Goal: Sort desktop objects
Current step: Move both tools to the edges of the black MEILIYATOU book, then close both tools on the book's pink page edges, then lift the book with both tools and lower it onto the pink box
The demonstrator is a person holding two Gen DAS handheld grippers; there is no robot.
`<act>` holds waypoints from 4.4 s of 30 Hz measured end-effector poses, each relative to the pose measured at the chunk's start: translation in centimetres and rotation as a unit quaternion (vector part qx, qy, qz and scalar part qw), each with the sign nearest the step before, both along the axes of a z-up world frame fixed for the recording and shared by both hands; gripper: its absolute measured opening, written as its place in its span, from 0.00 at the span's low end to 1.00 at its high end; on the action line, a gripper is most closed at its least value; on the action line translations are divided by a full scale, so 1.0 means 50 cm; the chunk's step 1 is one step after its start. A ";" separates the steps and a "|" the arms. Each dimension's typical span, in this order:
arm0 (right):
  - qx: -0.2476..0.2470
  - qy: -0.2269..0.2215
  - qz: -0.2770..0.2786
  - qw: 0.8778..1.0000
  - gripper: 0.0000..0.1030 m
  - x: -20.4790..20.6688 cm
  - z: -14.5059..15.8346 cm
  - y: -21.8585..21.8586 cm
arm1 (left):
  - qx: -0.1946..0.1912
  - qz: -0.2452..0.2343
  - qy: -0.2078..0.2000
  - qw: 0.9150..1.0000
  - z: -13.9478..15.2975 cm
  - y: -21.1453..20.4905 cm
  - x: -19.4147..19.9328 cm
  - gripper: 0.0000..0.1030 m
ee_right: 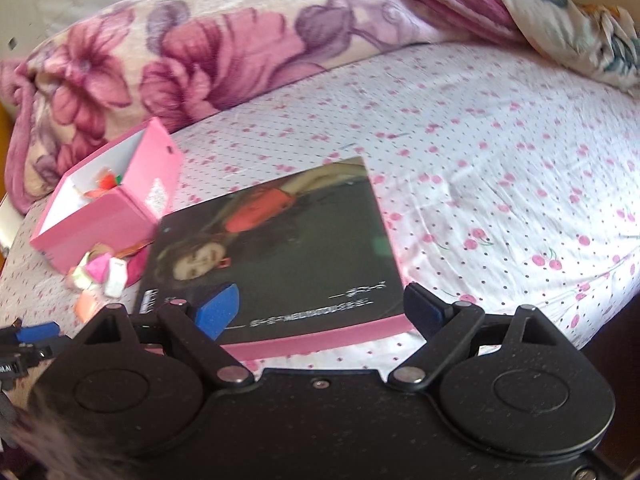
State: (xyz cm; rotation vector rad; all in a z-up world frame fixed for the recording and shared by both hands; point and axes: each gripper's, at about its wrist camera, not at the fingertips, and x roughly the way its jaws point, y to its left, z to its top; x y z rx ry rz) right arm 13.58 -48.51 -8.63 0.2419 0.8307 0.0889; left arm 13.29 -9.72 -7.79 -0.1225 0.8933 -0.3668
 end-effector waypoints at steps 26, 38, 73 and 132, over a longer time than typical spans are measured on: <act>0.041 0.042 -0.002 0.998 0.94 0.121 -0.139 -0.049 | -0.025 -0.032 0.023 0.999 -0.107 -0.135 0.116 0.76; 0.015 0.034 0.040 0.998 0.94 0.030 -0.075 -0.033 | -0.018 -0.049 0.027 0.998 -0.045 -0.120 0.047 0.76; 0.074 -0.070 0.143 0.984 0.94 0.242 0.108 0.375 | 0.017 0.093 -0.113 0.989 0.167 0.340 0.181 0.81; 0.106 -0.032 0.118 0.987 0.93 0.433 0.003 0.497 | 0.034 0.094 -0.025 0.995 0.032 0.371 0.341 0.88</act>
